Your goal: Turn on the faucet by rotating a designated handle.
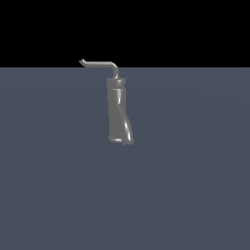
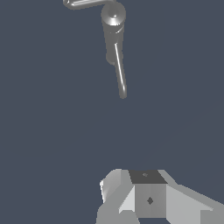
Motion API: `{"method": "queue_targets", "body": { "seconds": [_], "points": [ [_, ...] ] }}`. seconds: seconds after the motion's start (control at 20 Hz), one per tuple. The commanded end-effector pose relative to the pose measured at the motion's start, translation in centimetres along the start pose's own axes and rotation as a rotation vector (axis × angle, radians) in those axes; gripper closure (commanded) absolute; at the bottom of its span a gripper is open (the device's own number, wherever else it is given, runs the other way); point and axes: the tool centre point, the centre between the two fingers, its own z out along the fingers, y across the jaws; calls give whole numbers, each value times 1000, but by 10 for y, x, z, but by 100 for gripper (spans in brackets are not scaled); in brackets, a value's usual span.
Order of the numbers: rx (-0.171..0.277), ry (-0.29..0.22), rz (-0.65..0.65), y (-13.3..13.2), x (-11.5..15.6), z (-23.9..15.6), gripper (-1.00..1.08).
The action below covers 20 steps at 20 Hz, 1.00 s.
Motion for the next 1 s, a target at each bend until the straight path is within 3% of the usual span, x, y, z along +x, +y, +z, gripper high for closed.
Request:
{"method": "queue_targets", "body": {
  "seconds": [0.0,0.95],
  "points": [
    [0,0,0,0,0,0,108],
    [14,-28,21,-12,14,2,108]
  ]
}}
